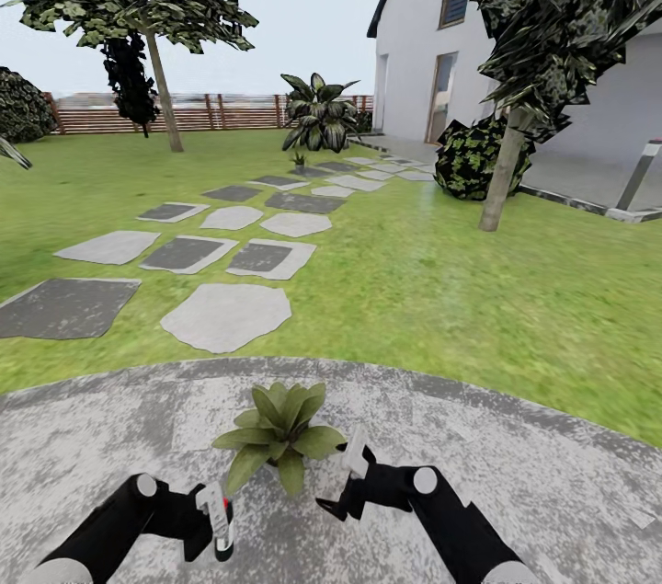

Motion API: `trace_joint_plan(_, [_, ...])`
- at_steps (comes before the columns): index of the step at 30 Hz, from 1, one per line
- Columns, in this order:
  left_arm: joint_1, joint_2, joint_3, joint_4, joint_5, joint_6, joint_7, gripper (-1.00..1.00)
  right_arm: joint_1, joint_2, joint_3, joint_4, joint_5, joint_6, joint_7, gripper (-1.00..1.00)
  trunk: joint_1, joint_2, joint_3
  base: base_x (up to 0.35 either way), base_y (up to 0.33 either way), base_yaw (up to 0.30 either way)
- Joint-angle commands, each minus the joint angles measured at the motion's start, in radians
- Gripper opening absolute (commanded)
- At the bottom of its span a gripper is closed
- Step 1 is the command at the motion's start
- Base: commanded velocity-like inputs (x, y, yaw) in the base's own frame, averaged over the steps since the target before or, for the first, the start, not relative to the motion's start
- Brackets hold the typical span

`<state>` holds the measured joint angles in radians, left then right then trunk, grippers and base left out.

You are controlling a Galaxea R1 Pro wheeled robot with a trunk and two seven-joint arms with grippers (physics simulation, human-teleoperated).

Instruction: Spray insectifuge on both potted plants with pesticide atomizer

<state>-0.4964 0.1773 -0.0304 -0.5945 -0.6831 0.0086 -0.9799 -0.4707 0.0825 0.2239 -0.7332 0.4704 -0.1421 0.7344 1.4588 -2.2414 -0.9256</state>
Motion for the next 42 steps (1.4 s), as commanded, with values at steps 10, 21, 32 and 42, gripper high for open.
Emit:
trace_joint_plan(10, [0.000,-0.026,-0.005,-0.043,-0.012,0.013,-0.013,-1.00,-0.008,0.000,0.000,-0.002,0.011,0.023,0.058,-1.00,0.000,0.000,-0.001,0.000,0.000,0.000])
trace_joint_plan(21, [0.000,-0.069,-0.006,-0.068,-0.031,0.042,-0.017,-1.00,-0.011,0.000,0.000,-0.003,0.011,0.026,0.083,-1.00,0.000,0.000,-0.001,0.000,0.000,0.000])
trace_joint_plan(32, [-0.006,-0.129,-0.044,-0.068,-0.036,0.045,-0.017,-1.00,-0.011,0.000,0.000,-0.003,0.012,0.029,0.083,-1.00,0.000,0.000,-0.001,0.000,0.000,0.000])
trace_joint_plan(42, [-0.027,-0.156,-0.107,-0.068,-0.037,0.081,-0.015,-1.00,-0.011,0.002,0.000,-0.022,0.010,0.054,0.084,-1.00,0.000,0.000,-0.001,0.000,0.000,0.000])
